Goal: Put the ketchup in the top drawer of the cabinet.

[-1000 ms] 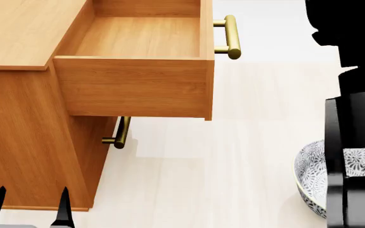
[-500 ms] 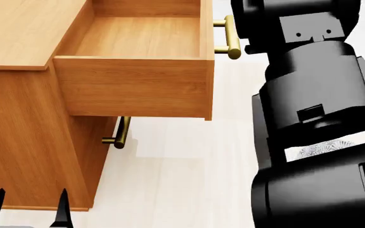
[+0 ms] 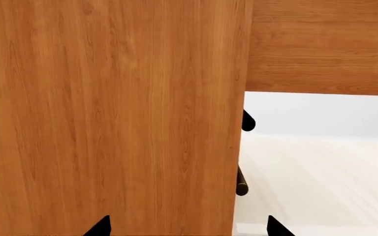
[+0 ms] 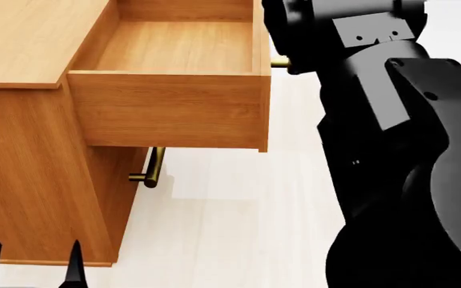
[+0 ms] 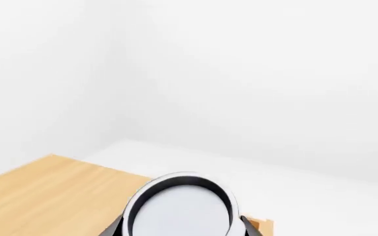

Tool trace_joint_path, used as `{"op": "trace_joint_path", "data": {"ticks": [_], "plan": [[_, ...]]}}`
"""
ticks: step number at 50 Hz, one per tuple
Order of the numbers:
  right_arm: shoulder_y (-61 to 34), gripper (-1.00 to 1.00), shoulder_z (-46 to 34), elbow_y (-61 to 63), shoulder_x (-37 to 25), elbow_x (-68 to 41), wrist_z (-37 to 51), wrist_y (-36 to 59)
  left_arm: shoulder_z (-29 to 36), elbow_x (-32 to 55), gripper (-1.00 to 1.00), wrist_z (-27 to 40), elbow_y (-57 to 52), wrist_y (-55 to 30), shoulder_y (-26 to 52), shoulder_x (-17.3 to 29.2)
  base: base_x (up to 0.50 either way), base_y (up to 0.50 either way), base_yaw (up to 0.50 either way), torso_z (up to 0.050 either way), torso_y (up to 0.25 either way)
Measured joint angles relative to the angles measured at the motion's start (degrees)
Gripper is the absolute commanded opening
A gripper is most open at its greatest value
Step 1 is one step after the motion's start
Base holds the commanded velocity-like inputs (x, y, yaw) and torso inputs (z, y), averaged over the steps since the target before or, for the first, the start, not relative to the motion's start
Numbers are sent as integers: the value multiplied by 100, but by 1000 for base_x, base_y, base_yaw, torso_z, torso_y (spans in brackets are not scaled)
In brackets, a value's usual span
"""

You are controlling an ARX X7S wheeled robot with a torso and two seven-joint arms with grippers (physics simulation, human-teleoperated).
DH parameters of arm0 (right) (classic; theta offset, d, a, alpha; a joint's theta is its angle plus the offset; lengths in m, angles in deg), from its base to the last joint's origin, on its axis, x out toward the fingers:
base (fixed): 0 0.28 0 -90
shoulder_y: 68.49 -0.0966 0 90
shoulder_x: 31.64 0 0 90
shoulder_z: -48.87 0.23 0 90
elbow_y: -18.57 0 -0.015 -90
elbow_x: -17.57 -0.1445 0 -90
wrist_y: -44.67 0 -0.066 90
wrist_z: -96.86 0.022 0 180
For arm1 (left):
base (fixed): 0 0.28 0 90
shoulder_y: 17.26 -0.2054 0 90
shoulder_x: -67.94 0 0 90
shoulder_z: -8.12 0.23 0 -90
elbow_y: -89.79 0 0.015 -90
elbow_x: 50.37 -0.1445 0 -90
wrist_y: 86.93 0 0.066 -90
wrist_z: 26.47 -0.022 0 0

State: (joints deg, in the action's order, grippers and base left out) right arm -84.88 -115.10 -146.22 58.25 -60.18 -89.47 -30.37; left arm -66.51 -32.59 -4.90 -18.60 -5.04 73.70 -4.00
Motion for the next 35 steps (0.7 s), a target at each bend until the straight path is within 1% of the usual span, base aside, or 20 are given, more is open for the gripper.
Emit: {"op": "trace_joint_path", "data": {"ticks": [6, 13, 24, 35], "plan": [[-81, -100, -765, 65, 5, -780, -195, 143, 0, 11, 100, 21, -25, -3, -25, 16, 0, 0, 0, 0, 0], [-121, -100, -1250, 155, 11, -1125, -440, 414, 4, 23, 100, 34, -29, 7, -37, 26, 0, 0, 0, 0, 0], [-97, -100, -1495, 244, 11, -1065, -668, 870, 18, 44, 100, 34, 12, 25, -12, 33, 0, 0, 0, 0, 1], [-76, -100, -1513, 314, 11, -896, -856, 1025, 35, 63, 100, 32, 80, 45, 21, 32, 0, 0, 0, 0, 0]]}}
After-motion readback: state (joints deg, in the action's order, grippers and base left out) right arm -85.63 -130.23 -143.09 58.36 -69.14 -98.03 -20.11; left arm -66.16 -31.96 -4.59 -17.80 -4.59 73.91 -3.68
